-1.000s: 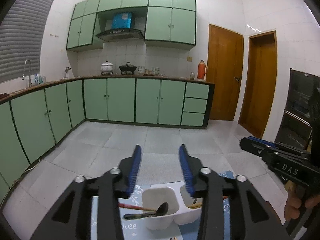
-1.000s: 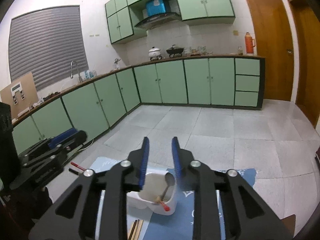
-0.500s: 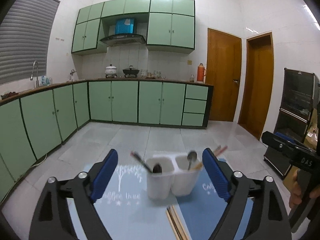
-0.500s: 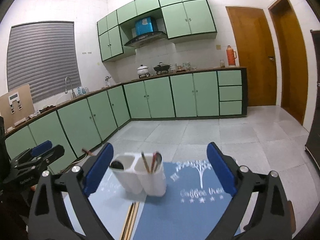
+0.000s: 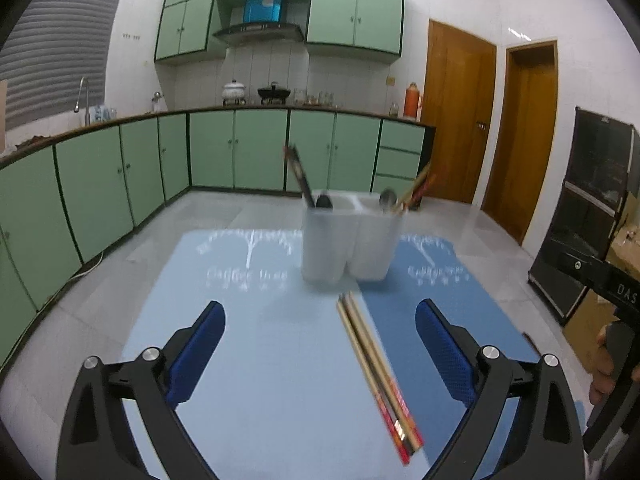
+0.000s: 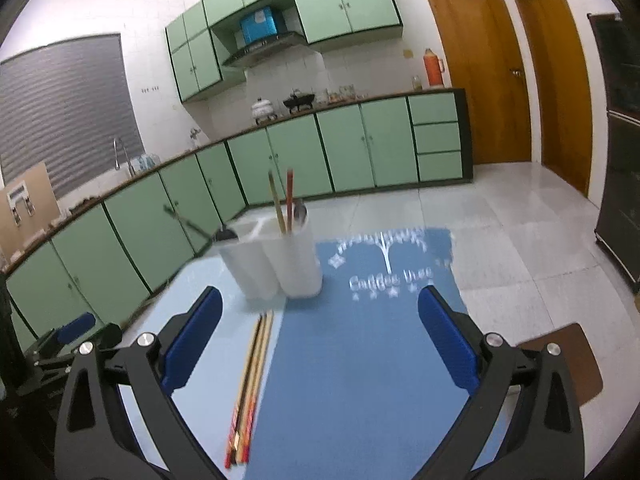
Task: Organize utensils
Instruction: 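Move both open tools back down over the remaining chopsticks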
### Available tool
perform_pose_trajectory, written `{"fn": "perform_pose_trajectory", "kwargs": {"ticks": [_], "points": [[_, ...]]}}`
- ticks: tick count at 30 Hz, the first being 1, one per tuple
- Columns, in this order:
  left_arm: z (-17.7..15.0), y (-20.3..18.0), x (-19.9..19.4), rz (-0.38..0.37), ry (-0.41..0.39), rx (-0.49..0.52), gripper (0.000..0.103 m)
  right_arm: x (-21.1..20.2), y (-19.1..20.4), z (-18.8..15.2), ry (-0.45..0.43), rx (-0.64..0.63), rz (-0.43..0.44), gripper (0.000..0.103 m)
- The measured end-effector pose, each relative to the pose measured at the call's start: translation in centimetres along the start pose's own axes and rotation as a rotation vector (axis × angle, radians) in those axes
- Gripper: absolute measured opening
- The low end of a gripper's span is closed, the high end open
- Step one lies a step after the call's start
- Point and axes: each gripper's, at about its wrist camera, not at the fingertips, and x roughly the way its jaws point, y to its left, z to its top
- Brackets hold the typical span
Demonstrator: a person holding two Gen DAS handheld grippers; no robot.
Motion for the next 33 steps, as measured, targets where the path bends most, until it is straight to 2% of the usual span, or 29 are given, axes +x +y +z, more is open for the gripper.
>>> {"fn": "perform_pose_trajectory", "kwargs": {"ticks": [8, 14, 16, 18, 24, 33], "points": [[-4.2, 0.5, 0.5, 0.038, 0.086, 0.003, 0.094, 0.7, 2.0, -5.2, 0.086, -0.068, 0.004, 0.095], [-6.2, 1.5, 0.8, 0.069, 0.142, -0.017, 0.094, 1.9, 3.2, -8.6, 0.169, -0.118, 0.003, 0.095], [-6.6, 1.8, 0.9, 0.073, 0.158, -0.027, 0.094, 2.3, 3.7, -9.7, 0.205, -0.135, 0.002, 0.091], [-7.0, 1.8, 1.0, 0.076, 0.168, -0.027, 0.094, 2.8, 4.1, -10.7, 0.244, -0.151, 0.006, 0.081], [-7.7, 2.0, 0.9, 0.091, 0.184, -0.013, 0.094, 3.5, 5.3, -12.9, 0.309, -0.203, 0.011, 0.068], [-8.2, 2.8, 0.7, 0.1, 0.194, -0.033, 0.094, 4.2, 6.2, -13.8, 0.338, -0.249, -0.014, 0.063]]}}
